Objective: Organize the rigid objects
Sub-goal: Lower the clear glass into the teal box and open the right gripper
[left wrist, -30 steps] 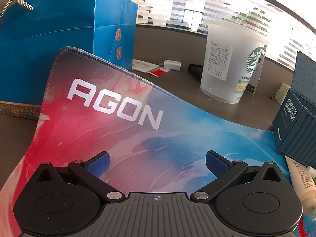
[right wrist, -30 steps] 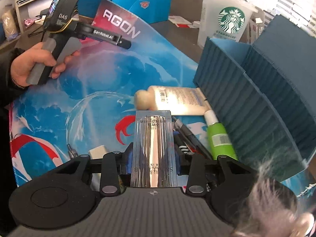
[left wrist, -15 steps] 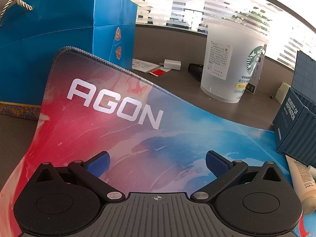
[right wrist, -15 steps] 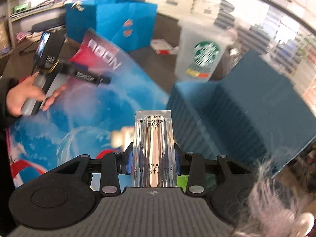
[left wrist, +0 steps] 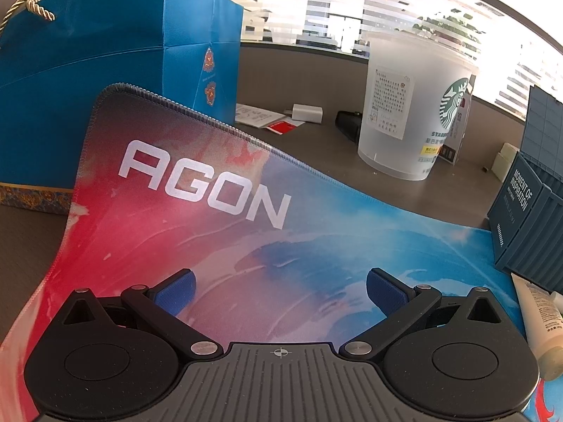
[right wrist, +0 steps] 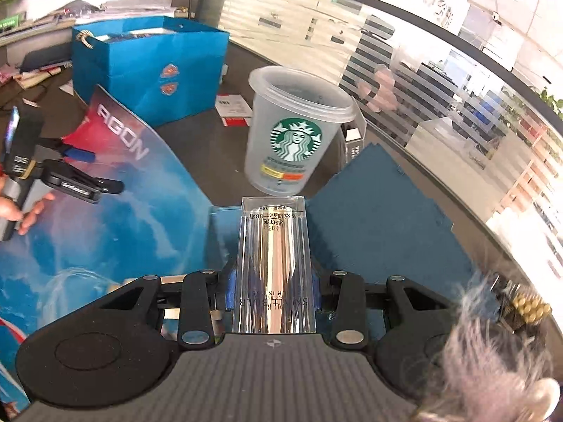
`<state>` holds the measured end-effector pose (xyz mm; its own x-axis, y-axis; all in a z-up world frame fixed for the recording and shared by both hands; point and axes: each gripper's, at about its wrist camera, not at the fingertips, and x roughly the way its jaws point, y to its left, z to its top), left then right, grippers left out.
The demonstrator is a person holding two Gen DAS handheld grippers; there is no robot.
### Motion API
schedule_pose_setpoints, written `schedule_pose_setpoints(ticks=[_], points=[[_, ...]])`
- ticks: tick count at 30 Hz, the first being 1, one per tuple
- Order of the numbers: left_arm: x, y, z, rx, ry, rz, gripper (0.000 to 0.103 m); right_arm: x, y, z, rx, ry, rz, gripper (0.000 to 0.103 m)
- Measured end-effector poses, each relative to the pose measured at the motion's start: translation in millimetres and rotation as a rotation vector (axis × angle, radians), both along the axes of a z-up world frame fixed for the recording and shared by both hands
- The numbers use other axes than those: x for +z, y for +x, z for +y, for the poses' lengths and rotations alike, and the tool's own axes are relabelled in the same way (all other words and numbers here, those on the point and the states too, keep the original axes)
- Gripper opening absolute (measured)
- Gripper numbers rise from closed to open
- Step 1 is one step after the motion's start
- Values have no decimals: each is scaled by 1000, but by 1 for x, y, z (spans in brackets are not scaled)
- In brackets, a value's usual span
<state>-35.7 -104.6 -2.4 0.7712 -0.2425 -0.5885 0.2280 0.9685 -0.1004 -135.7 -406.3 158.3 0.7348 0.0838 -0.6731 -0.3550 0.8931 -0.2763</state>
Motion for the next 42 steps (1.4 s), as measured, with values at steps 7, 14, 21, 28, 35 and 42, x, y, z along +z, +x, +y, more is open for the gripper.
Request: schedule_pose_setpoints(ticks=[7, 14, 21, 28, 35, 42], points=[[1, -2, -1, 1, 8, 1, 103, -22, 34, -12, 24, -20, 62, 35], [1, -1, -1, 1, 9, 1, 103, -43, 58, -23, 30, 37, 126, 35], [1, -1, -1, 1, 11, 2, 103, -65, 73, -34, 23, 83, 174, 35], [2, -2, -1, 1, 12, 2, 103, -67, 71, -35, 30, 95, 159, 35], [2, -1, -2, 0, 13, 3, 103, -69, 70, -37, 26, 91, 142, 35], [2, -1, -2, 0, 13, 3, 103, -70, 68, -39, 22, 104, 114, 35]])
